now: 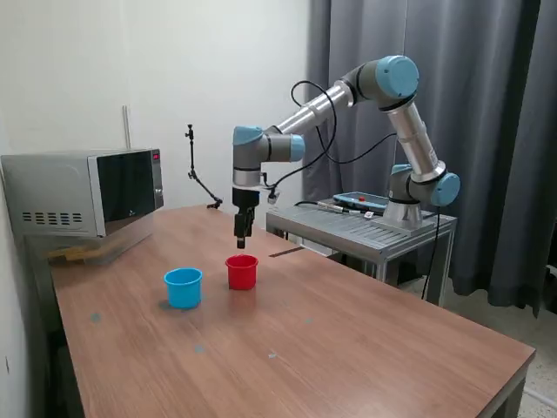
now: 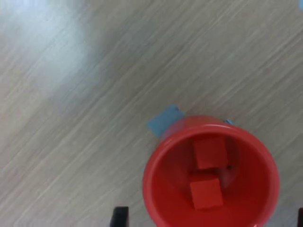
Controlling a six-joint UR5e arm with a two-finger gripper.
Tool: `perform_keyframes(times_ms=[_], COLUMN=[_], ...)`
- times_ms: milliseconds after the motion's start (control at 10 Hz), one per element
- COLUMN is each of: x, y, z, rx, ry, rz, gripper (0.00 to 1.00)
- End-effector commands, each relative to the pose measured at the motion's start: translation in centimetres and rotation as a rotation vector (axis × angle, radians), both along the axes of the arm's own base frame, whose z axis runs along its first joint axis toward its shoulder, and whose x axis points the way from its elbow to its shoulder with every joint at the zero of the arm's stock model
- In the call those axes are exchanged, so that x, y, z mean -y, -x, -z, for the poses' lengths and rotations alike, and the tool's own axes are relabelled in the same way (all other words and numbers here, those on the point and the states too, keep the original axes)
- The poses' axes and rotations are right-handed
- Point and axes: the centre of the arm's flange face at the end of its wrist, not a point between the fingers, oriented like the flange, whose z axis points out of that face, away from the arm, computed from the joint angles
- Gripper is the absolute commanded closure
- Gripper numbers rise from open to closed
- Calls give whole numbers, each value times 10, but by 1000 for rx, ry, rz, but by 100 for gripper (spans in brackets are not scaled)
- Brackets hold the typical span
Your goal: Place red objects in the red bin, and blue objects in the blue bin.
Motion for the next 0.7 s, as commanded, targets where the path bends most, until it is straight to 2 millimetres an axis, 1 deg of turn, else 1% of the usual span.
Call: perform_keyframes(times_ms=[0,200,300,400,500,600], x=[3,3,8,14,19,21], y=[-4,-5,-7,-10,-13,-19], z=[-27,-53,-73,-89,-108,-123], rx=[1,10,18,6,-20,-18], ry=[2,5,9,4,-7,-7], rz=[-3,-5,-32,-70,-103,-109], gripper=[0,0,0,0,0,0])
